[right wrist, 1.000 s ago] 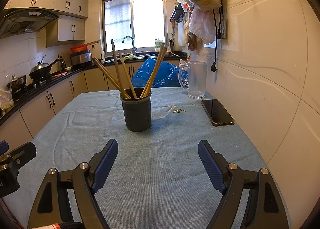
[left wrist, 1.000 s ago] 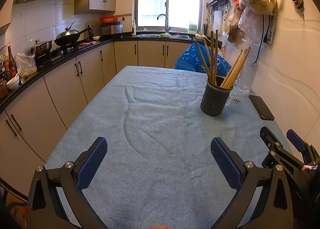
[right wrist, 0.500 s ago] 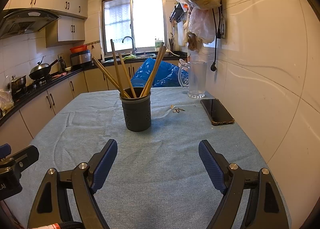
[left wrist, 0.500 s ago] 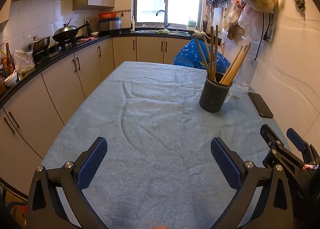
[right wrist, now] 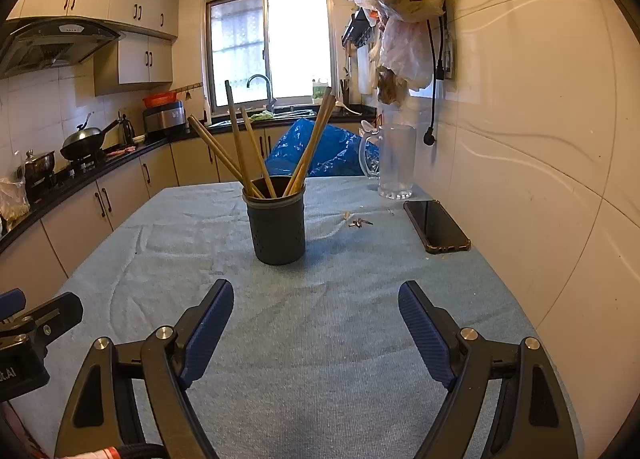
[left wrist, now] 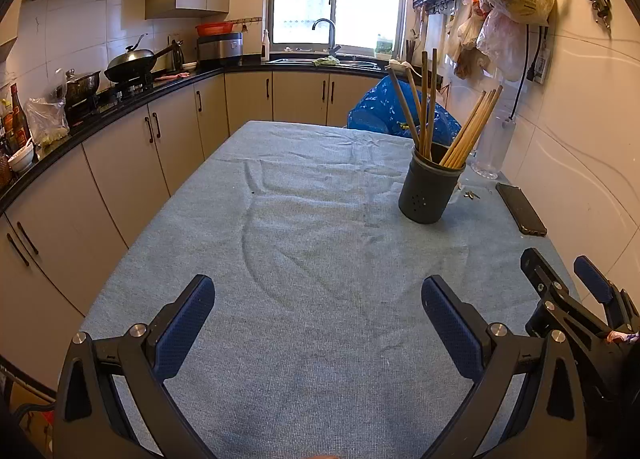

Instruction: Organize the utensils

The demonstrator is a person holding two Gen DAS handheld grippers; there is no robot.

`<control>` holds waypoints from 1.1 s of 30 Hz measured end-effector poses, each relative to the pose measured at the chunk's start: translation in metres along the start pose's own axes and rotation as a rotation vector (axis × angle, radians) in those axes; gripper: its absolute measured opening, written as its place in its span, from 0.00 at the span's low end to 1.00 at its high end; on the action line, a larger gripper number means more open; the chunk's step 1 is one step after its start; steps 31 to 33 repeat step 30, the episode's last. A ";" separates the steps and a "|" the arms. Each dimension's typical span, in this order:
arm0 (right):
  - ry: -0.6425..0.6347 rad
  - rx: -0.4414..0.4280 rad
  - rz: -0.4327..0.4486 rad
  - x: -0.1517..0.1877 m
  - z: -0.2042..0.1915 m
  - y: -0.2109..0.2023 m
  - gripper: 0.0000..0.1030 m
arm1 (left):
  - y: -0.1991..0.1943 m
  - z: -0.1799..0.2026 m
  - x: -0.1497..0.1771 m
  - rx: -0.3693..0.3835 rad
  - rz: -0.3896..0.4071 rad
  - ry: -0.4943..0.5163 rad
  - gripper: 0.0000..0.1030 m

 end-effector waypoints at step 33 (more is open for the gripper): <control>-0.007 -0.055 -0.135 0.011 -0.002 0.036 0.87 | 0.049 0.004 -0.003 -0.033 -0.079 0.066 1.00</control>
Point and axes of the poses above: each gripper's, at about its wrist camera, not at the fingertips, and y roughly the way its jaws point, z to its right, x to its underside, the point moved 3 cm from there along y, roughly the way its jaws point, and after that the axes turned 4 degrees about z, right-handed, at the moved point
